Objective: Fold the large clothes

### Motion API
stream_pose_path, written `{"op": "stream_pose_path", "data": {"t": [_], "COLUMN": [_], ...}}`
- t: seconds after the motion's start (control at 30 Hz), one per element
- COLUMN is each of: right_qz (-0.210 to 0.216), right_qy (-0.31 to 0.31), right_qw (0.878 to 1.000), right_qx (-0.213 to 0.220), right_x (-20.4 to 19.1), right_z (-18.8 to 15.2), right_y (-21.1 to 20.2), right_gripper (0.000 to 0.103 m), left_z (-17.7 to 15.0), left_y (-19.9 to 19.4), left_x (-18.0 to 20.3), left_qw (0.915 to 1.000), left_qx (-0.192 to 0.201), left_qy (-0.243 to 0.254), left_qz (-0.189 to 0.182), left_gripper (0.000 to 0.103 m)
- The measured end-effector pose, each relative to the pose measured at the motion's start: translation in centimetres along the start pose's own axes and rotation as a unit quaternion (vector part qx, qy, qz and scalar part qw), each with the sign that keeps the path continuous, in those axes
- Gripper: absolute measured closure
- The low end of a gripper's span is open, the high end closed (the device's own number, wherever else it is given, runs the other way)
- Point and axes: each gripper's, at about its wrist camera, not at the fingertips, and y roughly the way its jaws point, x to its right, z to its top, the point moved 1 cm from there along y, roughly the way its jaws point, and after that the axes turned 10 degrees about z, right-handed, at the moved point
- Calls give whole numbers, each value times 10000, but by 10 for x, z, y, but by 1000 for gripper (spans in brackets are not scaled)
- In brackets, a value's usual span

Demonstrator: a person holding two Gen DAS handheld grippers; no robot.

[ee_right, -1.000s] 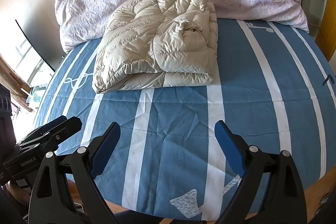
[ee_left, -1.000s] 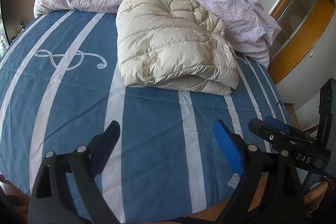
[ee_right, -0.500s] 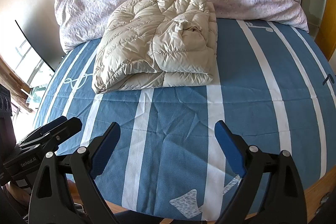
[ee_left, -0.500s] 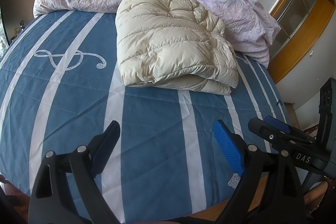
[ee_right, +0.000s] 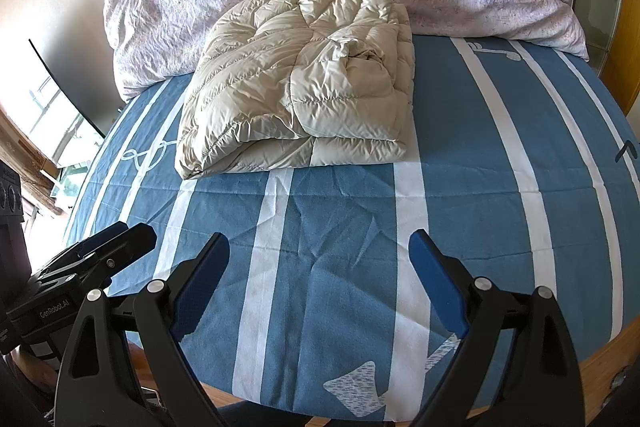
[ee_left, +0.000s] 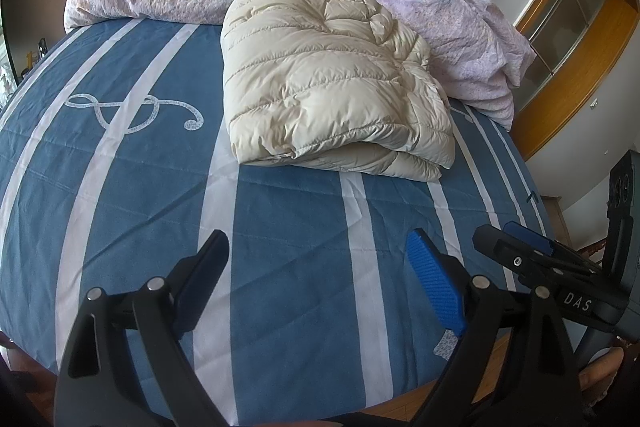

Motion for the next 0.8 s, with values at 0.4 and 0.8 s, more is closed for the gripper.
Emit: {"op": "stream_pose_path", "data": {"t": [0.4, 0.8], "right_qz": [3, 7], "right_qy": [6, 23], "right_qw": [10000, 10000], "right_qx": [-9, -20], "right_x": [0, 2], "right_z": [-1, -1], "right_y": [1, 2], "right_gripper": [10, 10], "left_z": [1, 0], "left_y": [1, 5], "left_x": [-1, -1], "left_qw": [10000, 10000], "left_qx": [-7, -33], "left_qy": [-3, -8], "left_qz": [12, 22], "left_gripper": [13, 13]}}
